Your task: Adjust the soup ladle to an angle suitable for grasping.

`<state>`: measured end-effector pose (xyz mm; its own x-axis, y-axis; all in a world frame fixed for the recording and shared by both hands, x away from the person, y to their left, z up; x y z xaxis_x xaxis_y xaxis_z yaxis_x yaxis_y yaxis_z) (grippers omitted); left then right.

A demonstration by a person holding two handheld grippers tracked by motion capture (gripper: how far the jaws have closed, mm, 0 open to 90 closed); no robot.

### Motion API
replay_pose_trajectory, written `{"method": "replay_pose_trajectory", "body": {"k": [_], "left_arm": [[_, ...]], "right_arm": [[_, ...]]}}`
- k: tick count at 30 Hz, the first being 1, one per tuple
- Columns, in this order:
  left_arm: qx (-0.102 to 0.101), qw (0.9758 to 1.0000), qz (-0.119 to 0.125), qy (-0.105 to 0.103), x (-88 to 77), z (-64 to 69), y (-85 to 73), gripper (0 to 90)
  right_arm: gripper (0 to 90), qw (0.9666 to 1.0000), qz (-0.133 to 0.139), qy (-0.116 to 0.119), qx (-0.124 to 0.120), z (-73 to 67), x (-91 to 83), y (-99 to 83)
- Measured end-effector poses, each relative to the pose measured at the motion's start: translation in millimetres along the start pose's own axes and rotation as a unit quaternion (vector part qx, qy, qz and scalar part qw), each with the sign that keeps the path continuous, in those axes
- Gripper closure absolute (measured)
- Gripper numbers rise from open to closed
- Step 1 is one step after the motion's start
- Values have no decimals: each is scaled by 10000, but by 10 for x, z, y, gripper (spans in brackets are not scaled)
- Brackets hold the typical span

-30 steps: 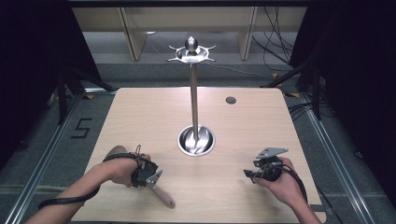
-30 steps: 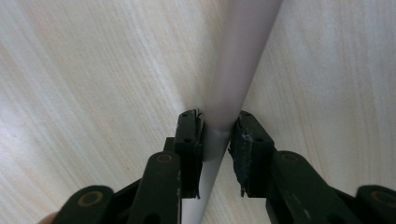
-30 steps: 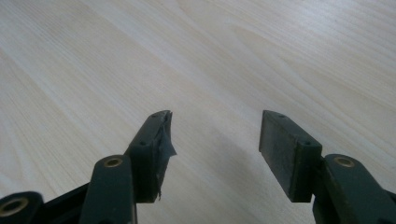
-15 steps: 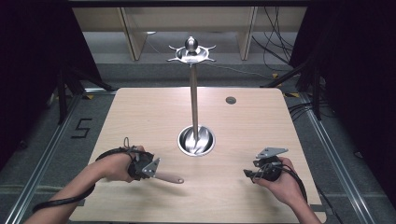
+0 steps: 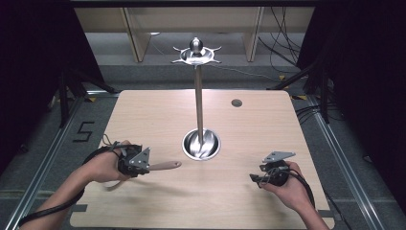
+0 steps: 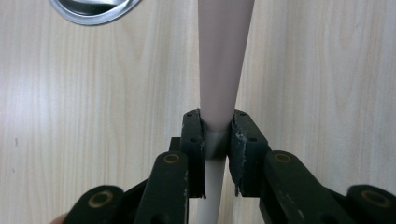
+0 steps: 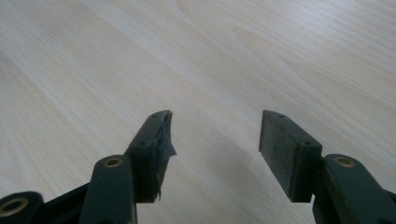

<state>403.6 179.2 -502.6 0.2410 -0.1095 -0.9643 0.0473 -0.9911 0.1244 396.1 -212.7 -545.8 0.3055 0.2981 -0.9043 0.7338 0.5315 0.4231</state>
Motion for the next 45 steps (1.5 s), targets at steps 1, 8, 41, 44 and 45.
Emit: {"method": "replay_pose_trajectory", "body": {"k": [1, 8, 41, 44, 45], "left_arm": [[-40, 10000, 31, 24, -13, -6, -8, 765], [-387, 9989, 221, 127, -112, -35, -95, 765], [-2384, 9532, 1733, 669, -540, -169, -540, 767], [-2588, 9433, 1901, 845, -614, -175, -602, 767], [-2588, 9433, 1901, 845, -614, -175, -602, 767]], "right_arm": [[443, 10000, 0, -2, -4, 0, 0, 0], [443, 10000, -58, -2, -56, 14, -11, -9], [443, 10000, -41, 22, 12, 8, -9, -6], [443, 10000, -12, 31, 1, 14, -17, 4], [443, 10000, -12, 31, 1, 14, -17, 4]]}}
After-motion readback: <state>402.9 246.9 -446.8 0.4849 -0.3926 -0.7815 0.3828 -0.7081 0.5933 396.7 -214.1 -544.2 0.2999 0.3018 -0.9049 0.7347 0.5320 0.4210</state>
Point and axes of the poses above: each handheld gripper's, and its own axes: x roughly forward along the jaws, y roughly out of its top, z roughly to its right, the point moved 9 cm from there along x, roughly forward along the jaws, and after that the axes turned 14 degrees about -z, right-handed, at the moved point
